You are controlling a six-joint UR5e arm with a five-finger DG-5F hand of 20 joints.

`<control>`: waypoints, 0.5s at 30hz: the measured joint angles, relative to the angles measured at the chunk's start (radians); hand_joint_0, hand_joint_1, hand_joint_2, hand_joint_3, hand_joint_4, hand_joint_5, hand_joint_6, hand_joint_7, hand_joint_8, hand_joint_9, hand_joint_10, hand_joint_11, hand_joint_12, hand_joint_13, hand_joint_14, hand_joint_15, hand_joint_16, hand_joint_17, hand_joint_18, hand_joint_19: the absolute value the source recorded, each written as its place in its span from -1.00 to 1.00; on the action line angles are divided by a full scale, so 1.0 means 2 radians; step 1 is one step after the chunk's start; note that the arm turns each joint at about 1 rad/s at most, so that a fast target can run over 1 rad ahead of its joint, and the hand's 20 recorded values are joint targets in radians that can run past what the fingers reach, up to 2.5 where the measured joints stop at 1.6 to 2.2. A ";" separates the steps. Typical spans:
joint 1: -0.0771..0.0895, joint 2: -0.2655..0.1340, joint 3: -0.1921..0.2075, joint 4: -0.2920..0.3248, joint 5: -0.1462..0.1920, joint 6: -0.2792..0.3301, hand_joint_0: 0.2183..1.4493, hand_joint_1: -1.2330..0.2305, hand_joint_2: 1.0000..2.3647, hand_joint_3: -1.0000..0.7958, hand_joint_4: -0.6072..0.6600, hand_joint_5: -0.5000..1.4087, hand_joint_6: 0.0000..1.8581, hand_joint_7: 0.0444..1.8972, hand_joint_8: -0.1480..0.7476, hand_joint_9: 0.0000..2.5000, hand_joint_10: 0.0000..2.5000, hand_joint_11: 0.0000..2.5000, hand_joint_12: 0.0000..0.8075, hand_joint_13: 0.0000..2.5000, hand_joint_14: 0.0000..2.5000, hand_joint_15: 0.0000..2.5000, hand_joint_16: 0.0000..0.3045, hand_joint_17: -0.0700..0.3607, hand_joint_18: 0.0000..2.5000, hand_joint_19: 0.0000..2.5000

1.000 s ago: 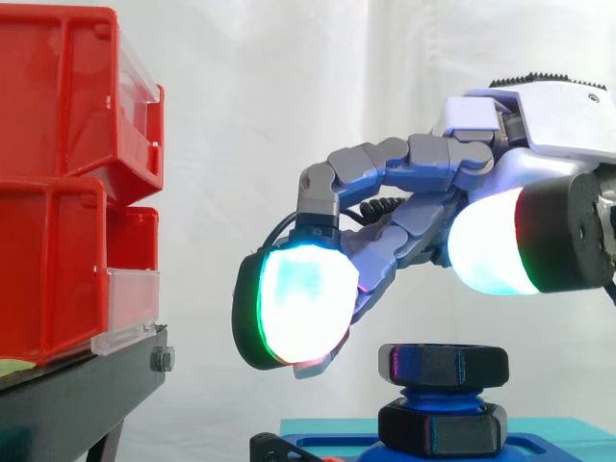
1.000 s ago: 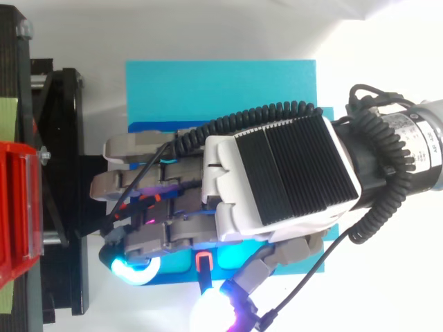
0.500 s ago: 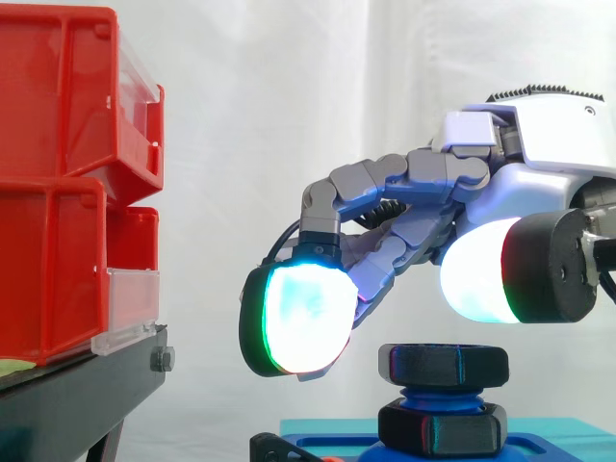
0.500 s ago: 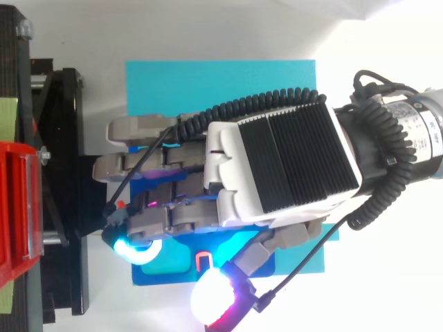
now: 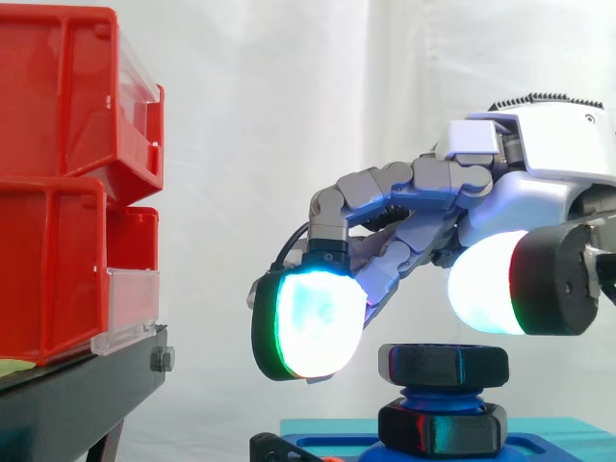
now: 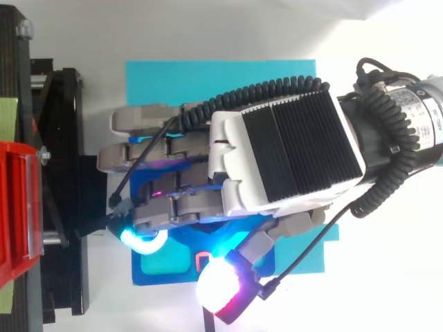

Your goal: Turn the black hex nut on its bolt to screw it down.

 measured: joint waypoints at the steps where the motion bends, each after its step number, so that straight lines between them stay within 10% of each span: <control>1: 0.000 0.000 0.000 0.000 -0.003 -0.001 -0.51 0.07 -1.00 -0.44 0.26 -0.58 -0.46 0.23 -0.15 -0.43 -0.99 -0.85 -0.34 -0.75 -1.00 -1.00 -0.81 -0.38 -1.00 -1.00; 15: -0.005 0.000 0.000 0.000 -0.017 -0.006 -0.52 0.10 -1.00 -0.44 0.28 -0.58 -0.46 0.23 -0.15 -0.45 -1.00 -0.85 -0.32 -0.77 -1.00 -1.00 -0.80 -0.36 -1.00 -1.00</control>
